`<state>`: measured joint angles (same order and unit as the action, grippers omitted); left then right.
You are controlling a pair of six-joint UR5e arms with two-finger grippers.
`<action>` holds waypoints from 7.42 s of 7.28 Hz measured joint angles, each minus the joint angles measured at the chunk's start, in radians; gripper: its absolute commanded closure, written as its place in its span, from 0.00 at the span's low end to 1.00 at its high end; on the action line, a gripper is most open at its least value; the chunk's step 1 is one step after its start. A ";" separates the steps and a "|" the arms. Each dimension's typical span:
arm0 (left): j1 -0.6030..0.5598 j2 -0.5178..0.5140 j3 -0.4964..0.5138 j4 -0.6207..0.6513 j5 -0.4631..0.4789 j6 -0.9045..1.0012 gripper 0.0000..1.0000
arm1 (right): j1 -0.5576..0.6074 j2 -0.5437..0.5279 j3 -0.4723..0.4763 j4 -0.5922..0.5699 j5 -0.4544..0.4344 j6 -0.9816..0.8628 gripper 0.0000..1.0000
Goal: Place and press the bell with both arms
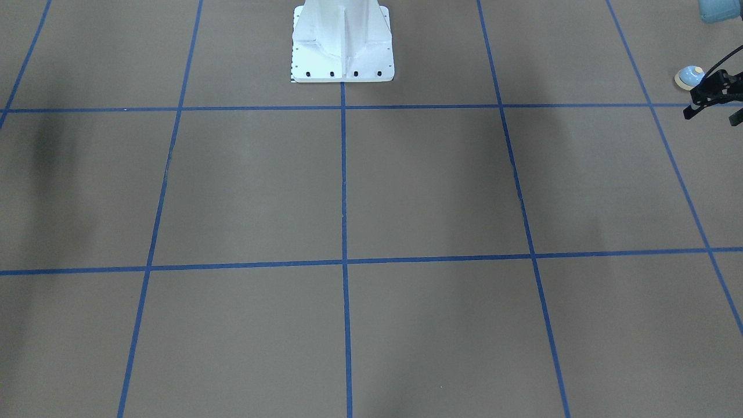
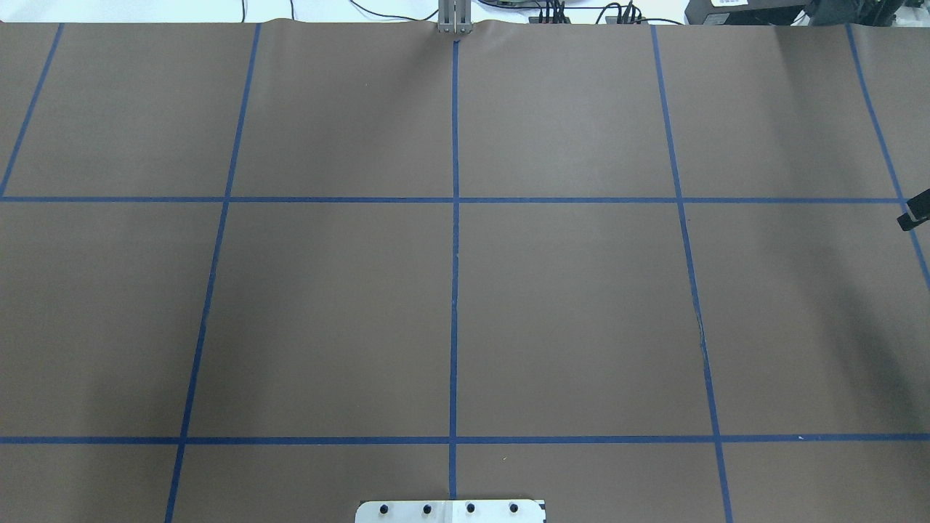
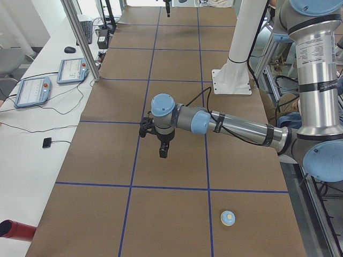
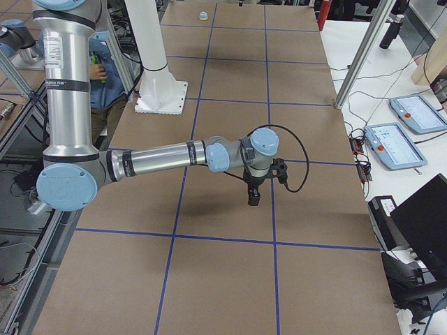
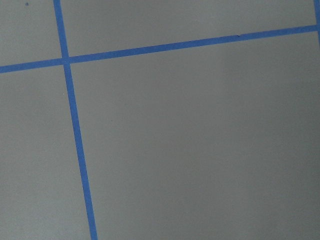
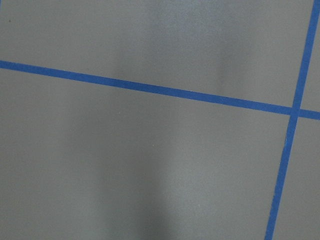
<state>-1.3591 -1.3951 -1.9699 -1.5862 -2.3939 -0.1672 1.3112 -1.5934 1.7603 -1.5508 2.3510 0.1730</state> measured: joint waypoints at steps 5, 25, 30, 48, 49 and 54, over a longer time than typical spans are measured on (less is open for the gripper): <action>0.000 0.001 -0.008 -0.007 -0.001 -0.008 0.01 | 0.000 -0.069 0.130 0.000 0.006 0.092 0.00; 0.106 0.366 0.512 -0.637 -0.010 -0.102 0.00 | -0.039 -0.078 0.118 0.149 0.043 0.132 0.00; 0.216 0.340 0.578 -0.653 -0.002 -0.105 0.00 | -0.056 -0.103 0.154 0.157 0.049 0.132 0.00; 0.289 0.258 0.355 -0.755 -0.199 -0.515 1.00 | -0.101 -0.123 0.186 0.205 0.049 0.190 0.00; 0.304 0.189 0.320 -0.720 -0.208 -0.598 1.00 | -0.102 -0.122 0.184 0.204 0.050 0.190 0.00; 0.472 -0.268 0.296 -0.641 -0.209 -1.120 1.00 | -0.106 -0.113 0.170 0.204 0.058 0.191 0.00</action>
<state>-0.8873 -1.6631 -1.6743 -2.2272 -2.6028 -1.2872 1.2053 -1.7066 1.9302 -1.3464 2.4092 0.3637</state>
